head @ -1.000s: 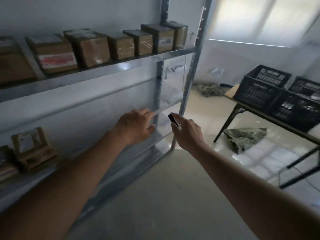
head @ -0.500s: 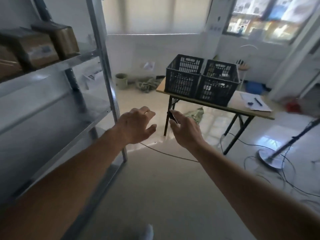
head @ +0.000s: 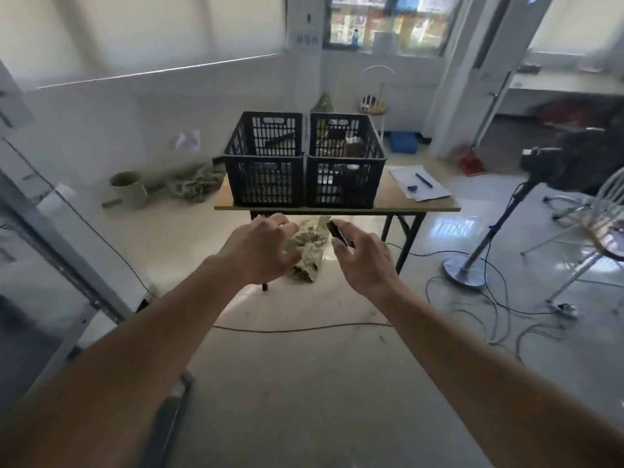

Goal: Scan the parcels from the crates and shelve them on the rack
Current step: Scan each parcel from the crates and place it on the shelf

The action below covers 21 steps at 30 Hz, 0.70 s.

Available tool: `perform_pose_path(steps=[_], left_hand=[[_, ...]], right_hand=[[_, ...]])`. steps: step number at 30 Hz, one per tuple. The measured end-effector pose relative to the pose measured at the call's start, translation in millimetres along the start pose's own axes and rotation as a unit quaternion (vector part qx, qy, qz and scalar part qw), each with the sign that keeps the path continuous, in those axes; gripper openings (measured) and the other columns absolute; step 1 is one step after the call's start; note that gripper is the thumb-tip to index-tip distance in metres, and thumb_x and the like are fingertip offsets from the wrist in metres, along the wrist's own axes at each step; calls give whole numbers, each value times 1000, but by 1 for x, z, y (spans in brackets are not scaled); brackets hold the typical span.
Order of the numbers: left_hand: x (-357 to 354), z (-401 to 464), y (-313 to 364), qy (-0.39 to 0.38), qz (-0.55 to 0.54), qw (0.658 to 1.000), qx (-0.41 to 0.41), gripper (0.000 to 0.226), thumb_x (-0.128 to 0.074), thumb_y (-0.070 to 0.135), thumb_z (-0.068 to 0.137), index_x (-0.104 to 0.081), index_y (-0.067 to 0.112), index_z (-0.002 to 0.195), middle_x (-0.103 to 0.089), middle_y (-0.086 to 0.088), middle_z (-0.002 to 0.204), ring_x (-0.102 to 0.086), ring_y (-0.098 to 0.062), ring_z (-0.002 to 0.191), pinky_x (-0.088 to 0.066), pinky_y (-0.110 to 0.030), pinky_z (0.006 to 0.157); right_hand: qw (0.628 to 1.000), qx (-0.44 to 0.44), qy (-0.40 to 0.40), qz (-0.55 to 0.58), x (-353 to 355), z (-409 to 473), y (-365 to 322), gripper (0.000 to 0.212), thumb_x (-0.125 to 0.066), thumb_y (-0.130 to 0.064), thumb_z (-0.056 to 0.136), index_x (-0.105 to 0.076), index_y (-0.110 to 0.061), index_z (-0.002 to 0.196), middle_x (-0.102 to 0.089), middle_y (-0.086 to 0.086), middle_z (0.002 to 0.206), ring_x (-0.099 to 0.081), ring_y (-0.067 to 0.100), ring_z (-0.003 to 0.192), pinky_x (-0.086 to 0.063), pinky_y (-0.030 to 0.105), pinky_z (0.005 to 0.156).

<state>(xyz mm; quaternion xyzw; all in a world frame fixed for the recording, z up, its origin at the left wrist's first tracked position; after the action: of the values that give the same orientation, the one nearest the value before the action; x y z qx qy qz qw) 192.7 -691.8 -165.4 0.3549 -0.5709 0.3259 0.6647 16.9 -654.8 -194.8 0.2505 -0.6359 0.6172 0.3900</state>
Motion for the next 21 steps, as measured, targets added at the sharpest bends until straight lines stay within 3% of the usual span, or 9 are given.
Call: perform_pose_path(steps=[11,21], left_hand=[[-53,242,2,-38,-24,999,5,60,-53,56,102,-48,25,154,-51,4,152,-54,-23,134,-51,-44,105],[-93,402,-27,-60,-53,996,38,59,-48,58,103,-49,26,152,-52,5,148,-56,-21,130,-53,-46,102]], right_hand=[[998,-37,16,40,26,207,109,50,-50,-43,109,-47,-40,159,-64,16,142,-58,36,131,-48,50,110],[999,-12,11,51,34,361,154,49,-54,-38,110,-49,-34,159,-70,16,131,-60,32,127,-50,47,107]])
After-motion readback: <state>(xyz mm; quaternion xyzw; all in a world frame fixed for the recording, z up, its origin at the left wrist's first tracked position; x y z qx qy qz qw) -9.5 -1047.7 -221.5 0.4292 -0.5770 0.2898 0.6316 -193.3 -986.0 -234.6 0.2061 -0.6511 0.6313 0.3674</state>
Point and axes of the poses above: each hand's wrist, its own z-axis towards the middle knuckle, its own x-axis out of the back of the hand, y = z × x, the point moved 9 cm from there along z, towards the middle knuckle
